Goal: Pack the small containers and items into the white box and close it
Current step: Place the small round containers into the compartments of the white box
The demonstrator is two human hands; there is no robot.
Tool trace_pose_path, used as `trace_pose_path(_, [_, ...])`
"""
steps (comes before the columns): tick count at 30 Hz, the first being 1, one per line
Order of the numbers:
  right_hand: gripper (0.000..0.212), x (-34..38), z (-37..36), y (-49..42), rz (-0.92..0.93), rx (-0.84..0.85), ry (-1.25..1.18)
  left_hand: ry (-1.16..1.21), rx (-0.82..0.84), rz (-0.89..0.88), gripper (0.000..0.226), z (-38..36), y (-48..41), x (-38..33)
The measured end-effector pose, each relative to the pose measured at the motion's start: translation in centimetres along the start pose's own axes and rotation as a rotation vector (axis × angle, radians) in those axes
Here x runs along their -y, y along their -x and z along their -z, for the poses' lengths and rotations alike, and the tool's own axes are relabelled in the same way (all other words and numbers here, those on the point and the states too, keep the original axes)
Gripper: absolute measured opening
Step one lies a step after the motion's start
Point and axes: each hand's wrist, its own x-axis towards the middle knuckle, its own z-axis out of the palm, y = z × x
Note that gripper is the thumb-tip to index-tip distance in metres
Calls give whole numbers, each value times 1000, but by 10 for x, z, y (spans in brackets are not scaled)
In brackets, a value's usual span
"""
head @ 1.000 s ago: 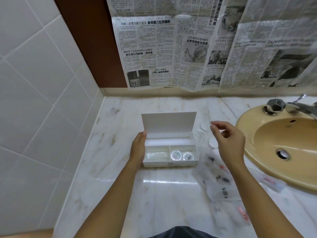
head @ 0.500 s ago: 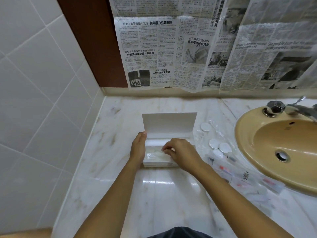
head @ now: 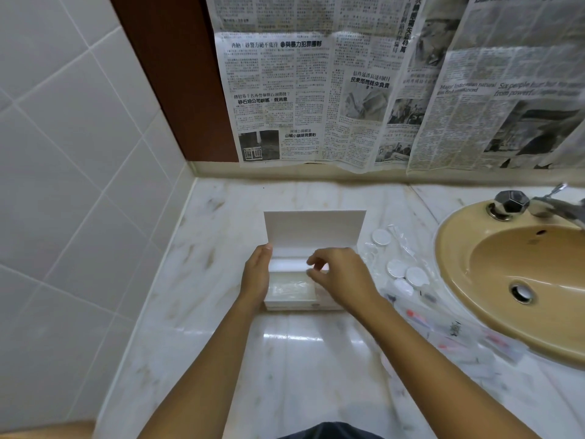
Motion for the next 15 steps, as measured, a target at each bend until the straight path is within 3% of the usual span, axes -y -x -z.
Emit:
trace_pose_path(4, [13, -28, 25, 3, -158, -237, -119, 22, 12, 14, 31, 1, 3, -4])
trace_pose_path(8, [13, -75, 44, 5, -339, -383, -30, 32, 5, 32, 24, 1, 4, -5])
trace_pose_path(11, [16, -104, 43, 2, -462, -296, 44, 34, -3, 30, 22, 0, 5, -6])
trace_pose_path(15, [36, -112, 23, -1, -485, -89, 43, 27, 6, 21, 21, 0, 6, -8])
